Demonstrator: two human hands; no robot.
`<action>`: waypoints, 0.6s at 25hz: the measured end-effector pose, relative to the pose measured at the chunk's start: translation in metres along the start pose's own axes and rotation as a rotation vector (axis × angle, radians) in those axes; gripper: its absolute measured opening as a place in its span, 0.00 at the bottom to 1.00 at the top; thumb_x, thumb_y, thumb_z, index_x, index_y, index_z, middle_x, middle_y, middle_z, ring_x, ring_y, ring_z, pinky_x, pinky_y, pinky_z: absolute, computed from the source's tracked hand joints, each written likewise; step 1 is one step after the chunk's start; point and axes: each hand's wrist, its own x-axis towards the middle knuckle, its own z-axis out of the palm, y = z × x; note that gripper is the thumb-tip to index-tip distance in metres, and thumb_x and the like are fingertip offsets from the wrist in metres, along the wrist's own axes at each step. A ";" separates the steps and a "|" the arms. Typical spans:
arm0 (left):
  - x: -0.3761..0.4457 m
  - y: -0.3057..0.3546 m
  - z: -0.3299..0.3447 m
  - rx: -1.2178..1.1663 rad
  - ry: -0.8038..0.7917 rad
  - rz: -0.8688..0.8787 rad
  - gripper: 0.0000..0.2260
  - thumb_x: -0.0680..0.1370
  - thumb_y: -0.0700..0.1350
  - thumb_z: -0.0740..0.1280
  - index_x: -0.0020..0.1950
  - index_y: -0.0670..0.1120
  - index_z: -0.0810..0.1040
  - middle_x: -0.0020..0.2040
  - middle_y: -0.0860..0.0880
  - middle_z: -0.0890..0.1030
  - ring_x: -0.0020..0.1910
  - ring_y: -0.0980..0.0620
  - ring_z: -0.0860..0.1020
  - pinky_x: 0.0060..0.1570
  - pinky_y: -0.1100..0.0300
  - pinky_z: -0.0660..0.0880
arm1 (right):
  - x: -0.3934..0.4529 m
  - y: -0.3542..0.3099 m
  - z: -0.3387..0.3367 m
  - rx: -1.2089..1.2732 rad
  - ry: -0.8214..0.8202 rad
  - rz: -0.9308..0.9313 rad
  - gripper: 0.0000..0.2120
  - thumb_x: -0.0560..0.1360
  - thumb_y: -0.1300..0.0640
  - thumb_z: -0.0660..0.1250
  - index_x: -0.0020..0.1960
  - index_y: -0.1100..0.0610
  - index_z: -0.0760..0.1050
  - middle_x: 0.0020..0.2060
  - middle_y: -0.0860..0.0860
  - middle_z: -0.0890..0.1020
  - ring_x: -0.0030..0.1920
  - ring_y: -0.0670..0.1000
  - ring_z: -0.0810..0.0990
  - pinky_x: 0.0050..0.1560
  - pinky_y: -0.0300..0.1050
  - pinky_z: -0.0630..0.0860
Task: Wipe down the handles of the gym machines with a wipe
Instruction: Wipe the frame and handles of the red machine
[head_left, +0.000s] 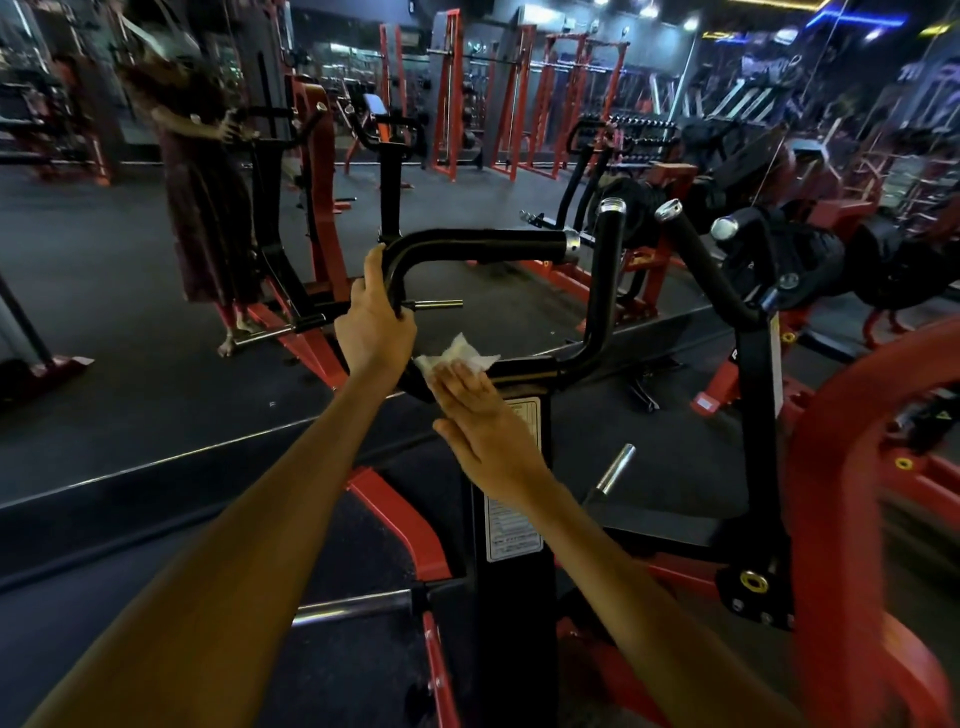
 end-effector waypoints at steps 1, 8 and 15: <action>0.000 0.000 0.001 -0.002 0.006 0.002 0.32 0.75 0.36 0.63 0.77 0.50 0.56 0.62 0.41 0.74 0.52 0.40 0.78 0.52 0.43 0.75 | -0.005 0.009 0.000 -0.052 0.008 -0.044 0.25 0.80 0.50 0.49 0.75 0.58 0.56 0.74 0.51 0.56 0.75 0.49 0.49 0.75 0.45 0.44; 0.001 -0.007 0.011 0.007 0.118 0.093 0.32 0.74 0.34 0.64 0.76 0.45 0.57 0.61 0.39 0.72 0.56 0.41 0.75 0.55 0.44 0.74 | -0.034 0.066 -0.026 0.050 0.237 0.383 0.28 0.78 0.40 0.44 0.74 0.54 0.50 0.73 0.45 0.54 0.73 0.41 0.45 0.74 0.44 0.47; -0.016 -0.010 0.019 0.323 0.107 0.537 0.22 0.75 0.35 0.59 0.70 0.41 0.70 0.72 0.39 0.66 0.75 0.39 0.58 0.73 0.43 0.47 | -0.020 0.089 -0.043 -0.001 0.257 0.451 0.23 0.81 0.47 0.50 0.68 0.59 0.69 0.67 0.57 0.72 0.71 0.56 0.64 0.73 0.53 0.57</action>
